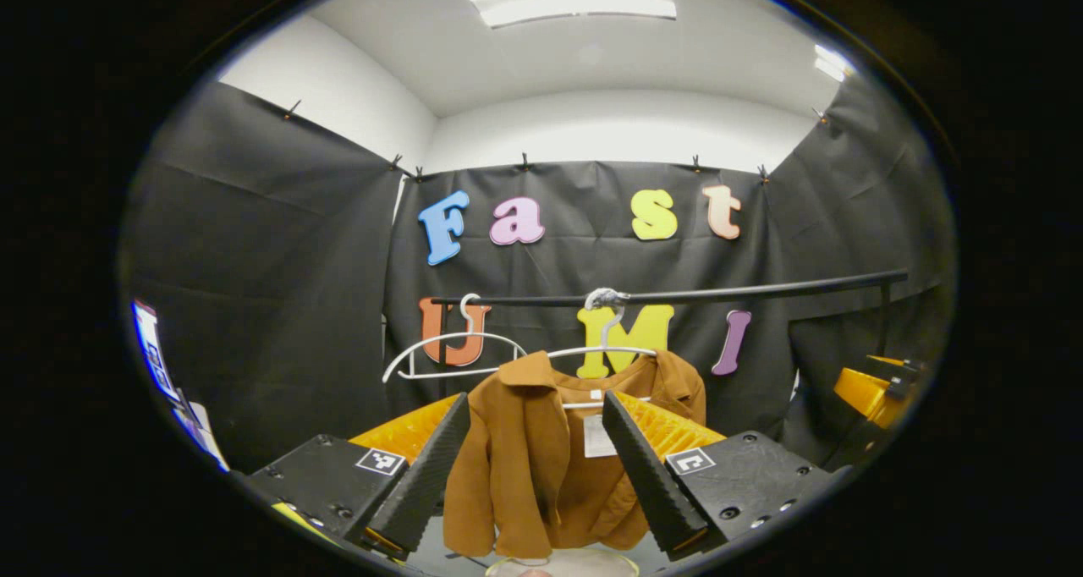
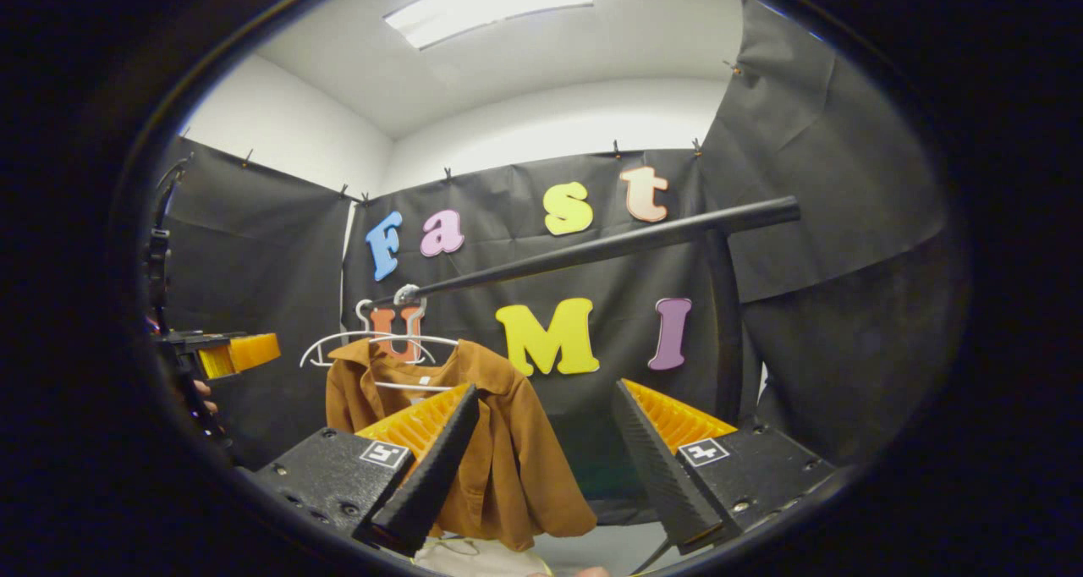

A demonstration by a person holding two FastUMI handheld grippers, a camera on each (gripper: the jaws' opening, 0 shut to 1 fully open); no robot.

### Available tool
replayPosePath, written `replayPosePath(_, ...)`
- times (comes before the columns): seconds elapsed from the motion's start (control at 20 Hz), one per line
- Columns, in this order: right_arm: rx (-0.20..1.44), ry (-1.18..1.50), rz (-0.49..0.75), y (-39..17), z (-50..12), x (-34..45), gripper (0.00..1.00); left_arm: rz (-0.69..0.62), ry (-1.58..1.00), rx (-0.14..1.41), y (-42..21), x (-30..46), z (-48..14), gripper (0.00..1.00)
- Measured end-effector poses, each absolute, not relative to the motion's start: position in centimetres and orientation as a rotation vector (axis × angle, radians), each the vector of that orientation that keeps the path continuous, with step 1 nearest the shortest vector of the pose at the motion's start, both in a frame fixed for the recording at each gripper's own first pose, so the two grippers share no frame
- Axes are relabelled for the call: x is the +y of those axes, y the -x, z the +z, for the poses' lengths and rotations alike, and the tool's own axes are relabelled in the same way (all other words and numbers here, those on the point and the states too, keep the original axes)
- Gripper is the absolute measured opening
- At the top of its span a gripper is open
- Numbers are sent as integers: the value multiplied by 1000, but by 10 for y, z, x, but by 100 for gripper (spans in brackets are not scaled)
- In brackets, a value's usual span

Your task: Grasp the clothes on the hanger with both hands and then place them into the laundry hamper below.

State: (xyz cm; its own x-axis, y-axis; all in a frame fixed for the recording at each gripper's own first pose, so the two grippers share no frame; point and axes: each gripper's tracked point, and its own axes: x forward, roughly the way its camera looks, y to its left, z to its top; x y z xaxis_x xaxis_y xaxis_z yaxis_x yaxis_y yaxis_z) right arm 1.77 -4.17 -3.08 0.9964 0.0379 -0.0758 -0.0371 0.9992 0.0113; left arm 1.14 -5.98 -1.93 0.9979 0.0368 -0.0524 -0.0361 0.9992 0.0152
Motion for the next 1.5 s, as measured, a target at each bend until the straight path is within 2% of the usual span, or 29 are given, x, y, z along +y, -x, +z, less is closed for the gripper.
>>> replayPosePath(0.4,124,23,-5,-44,-64,8,99,-30,-6,79,-38,-22,-42,100)
replayPosePath(0.45,134,21,-5,-47,-69,16,99,-36,-2,91,-40,-17,-48,97)
replayPosePath(0.55,155,18,-14,-55,-79,29,100,-47,19,121,-42,-9,-62,100)
replayPosePath(0.65,178,10,-18,-61,-90,43,99,-71,47,146,-44,-6,-73,92)
replayPosePath(0.7,191,6,-20,-65,-95,50,100,-85,64,162,-43,-5,-80,100)
replayPosePath(1.1,286,18,-77,-76,-133,77,100,-225,108,231,-51,-14,-116,100)
replayPosePath(1.3,312,25,-61,-91,-143,82,100,-243,131,252,-56,-26,-127,100)
replayPosePath(1.35,315,25,-52,-96,-147,83,100,-241,132,252,-59,-29,-129,92)
replayPosePath(1.4,317,22,-39,-102,-149,84,100,-236,130,257,-60,-31,-132,100)
replayPosePath(1.5,316,13,-19,-117,-152,83,100,-226,122,263,-65,-38,-136,100)
